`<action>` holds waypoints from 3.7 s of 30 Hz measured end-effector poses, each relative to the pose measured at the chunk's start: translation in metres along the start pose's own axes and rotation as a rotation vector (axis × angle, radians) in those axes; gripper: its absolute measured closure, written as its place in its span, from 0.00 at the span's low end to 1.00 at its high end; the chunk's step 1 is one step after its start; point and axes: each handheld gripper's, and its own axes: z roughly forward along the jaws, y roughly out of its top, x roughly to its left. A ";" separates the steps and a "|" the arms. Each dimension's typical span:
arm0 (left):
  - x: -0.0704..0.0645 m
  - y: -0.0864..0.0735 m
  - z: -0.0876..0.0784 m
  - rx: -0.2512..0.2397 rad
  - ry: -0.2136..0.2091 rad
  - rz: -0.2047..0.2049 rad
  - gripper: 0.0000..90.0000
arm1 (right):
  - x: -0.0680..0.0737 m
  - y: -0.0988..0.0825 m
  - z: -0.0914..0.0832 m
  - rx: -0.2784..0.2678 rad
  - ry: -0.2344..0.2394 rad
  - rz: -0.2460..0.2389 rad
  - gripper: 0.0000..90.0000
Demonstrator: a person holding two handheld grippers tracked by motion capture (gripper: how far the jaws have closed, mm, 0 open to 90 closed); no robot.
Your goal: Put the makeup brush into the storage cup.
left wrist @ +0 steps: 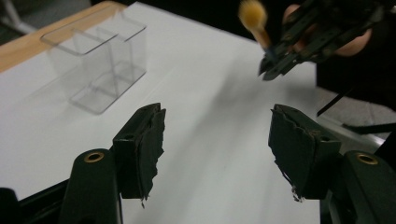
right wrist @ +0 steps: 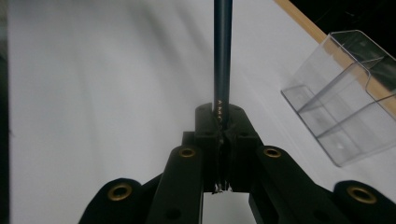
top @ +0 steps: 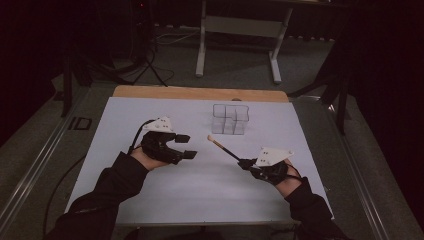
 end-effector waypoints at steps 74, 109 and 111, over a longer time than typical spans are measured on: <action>-0.028 0.019 0.061 -0.126 -0.191 -0.040 0.93 | 0.008 0.004 0.018 -0.139 0.121 0.163 0.59; -0.035 0.026 0.069 0.221 -0.116 0.117 0.93 | -0.003 0.040 -0.001 -0.295 0.155 0.301 0.56; -0.035 0.026 0.071 0.222 -0.115 0.116 0.93 | -0.002 0.045 0.001 -0.301 0.177 0.310 0.60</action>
